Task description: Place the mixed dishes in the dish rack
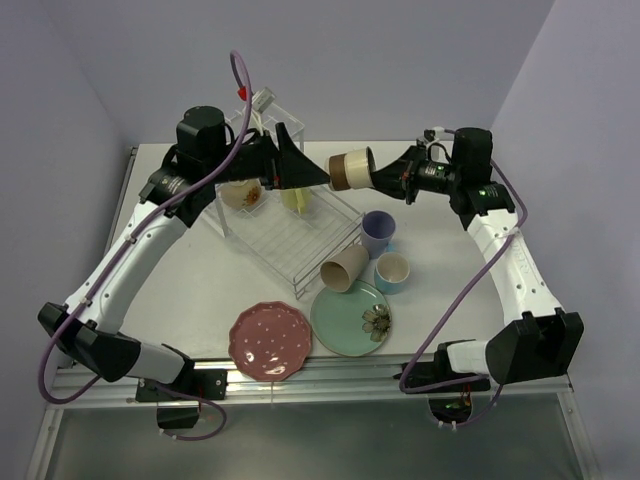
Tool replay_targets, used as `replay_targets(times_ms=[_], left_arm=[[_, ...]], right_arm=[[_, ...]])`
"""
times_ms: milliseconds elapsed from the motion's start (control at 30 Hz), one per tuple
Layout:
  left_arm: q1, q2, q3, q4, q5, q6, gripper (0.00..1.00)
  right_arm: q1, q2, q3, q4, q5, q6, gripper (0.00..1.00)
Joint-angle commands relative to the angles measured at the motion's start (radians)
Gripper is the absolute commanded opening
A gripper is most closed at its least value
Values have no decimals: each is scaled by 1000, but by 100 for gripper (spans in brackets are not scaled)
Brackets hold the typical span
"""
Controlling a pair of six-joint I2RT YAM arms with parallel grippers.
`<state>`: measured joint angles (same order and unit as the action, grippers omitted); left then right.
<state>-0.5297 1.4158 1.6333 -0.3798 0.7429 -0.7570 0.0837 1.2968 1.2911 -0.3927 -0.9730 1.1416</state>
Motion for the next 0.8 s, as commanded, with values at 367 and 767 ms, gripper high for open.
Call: replay_targets(times_ms=[367, 767], left_arm=[[11, 0, 46, -18, -4, 32, 99], [43, -55, -26, 156, 59, -77, 99]], right_arm=[[152, -50, -88, 701, -124, 546, 0], [209, -37, -141, 813, -131, 621, 0]])
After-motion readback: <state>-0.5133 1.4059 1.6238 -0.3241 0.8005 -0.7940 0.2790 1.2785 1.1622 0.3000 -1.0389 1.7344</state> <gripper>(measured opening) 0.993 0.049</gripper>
